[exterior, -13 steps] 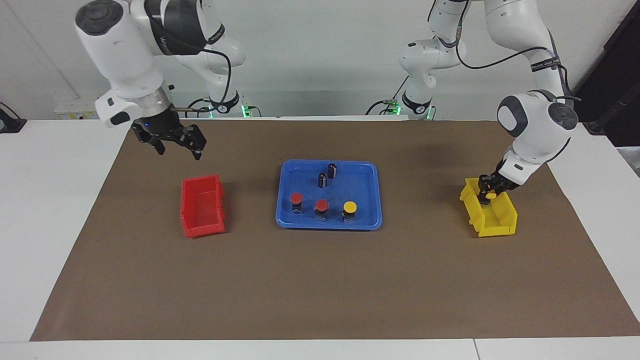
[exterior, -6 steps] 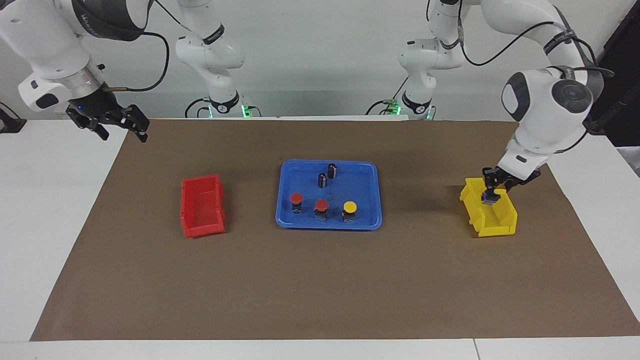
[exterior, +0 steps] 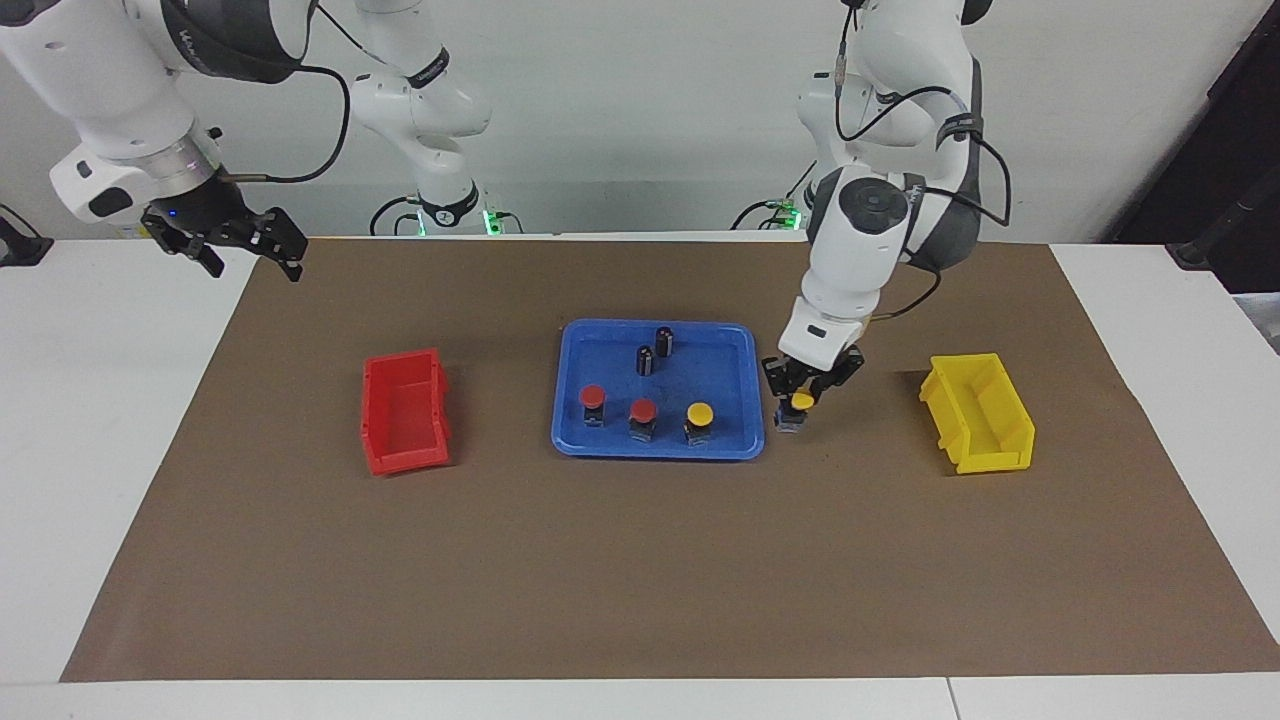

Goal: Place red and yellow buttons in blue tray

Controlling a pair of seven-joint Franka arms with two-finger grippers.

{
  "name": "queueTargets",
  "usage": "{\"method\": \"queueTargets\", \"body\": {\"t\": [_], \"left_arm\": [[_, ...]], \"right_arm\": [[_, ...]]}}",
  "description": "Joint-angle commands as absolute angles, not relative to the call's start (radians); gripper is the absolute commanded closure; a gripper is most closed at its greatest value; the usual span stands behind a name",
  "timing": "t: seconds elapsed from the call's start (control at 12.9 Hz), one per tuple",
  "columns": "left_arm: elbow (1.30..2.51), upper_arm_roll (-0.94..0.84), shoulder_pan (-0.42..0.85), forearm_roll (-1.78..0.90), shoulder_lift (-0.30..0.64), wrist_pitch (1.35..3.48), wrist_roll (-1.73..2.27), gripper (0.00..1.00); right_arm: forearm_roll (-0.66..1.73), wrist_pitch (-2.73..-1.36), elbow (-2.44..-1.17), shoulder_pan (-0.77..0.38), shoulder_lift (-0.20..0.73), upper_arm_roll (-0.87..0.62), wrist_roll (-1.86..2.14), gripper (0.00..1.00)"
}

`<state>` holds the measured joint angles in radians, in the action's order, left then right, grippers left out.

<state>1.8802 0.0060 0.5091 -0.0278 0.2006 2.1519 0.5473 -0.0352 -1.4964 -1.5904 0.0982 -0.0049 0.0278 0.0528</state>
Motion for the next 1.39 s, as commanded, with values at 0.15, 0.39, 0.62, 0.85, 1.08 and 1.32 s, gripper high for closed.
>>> {"method": "queueTargets", "body": {"t": [0.15,0.39,0.62,0.85,1.08,1.32], "left_arm": [[1.922,0.026,0.58,-0.064,0.209,2.221,0.577,0.98],[1.966,0.028,0.587,-0.064,0.212,2.273,0.575,0.98],[1.983,0.029,0.58,-0.064,0.219,2.278,0.565,0.91],[1.964,0.034,0.575,-0.063,0.219,2.241,0.566,0.28],[1.887,0.041,0.571,-0.052,0.207,2.09,0.563,0.04],[1.829,0.048,0.49,-0.037,0.17,1.964,0.554,0.0]], "right_arm": [[-0.046,-1.564,-1.632,0.092,-0.025,0.029,0.044,0.0],[-0.037,-1.562,-1.635,0.083,-0.026,0.052,0.044,0.0],[-0.029,-1.523,-1.635,0.087,-0.031,0.051,0.043,0.0],[-0.031,-1.523,-1.635,0.074,-0.031,0.046,0.041,0.0],[-0.031,-1.516,-1.637,0.058,-0.031,0.041,0.044,0.0],[-0.031,-1.517,-1.635,0.051,-0.031,0.038,0.044,0.0]]}}
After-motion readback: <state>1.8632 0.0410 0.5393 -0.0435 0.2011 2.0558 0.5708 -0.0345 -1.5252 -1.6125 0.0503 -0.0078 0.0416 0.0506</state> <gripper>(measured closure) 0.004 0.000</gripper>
